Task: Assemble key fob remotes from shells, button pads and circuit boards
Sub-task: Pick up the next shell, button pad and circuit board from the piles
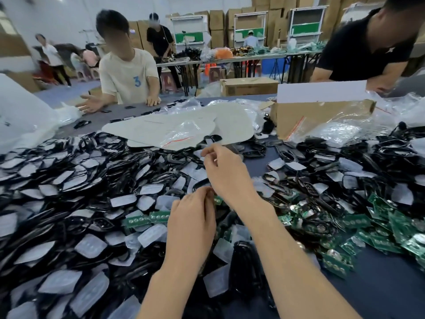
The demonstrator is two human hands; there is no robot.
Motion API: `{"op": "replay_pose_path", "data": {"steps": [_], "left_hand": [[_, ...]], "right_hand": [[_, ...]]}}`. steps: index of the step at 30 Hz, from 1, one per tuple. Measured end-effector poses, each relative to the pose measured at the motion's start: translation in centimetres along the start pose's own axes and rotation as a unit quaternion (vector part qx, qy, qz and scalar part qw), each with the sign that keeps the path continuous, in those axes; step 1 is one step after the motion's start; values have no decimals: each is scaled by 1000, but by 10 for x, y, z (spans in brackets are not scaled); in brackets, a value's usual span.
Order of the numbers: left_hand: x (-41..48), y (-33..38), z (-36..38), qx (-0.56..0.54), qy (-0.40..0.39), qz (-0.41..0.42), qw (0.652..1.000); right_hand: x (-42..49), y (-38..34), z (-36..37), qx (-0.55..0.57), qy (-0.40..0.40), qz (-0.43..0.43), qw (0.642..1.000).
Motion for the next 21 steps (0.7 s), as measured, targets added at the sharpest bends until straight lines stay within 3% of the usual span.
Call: {"op": "replay_pose_path", "data": {"steps": [9, 13, 17, 21], "left_hand": [[5, -14, -20, -25, 39, -35, 998], [32, -56, -53, -12, 46, -82, 995], [68, -129, -100, 104, 37, -173, 979], [81, -202, -149, 178, 20, -319, 931]], "right_hand": [[17, 7, 19, -10, -29, -21, 999], [21, 7, 22, -14, -28, -37, 999], [19, 3, 32, -9, -46, -42, 998], [16, -5, 40, -25, -61, -56, 996]]}}
Point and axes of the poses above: each hand's wrist, its own x-axis towards the middle knuckle, its own z-axis out of the palm, y = z × x, the point moved 3 cm from there along x, towards the middle knuckle, and after that the axes turned 5 degrees about -y, right-handed, at the moved point
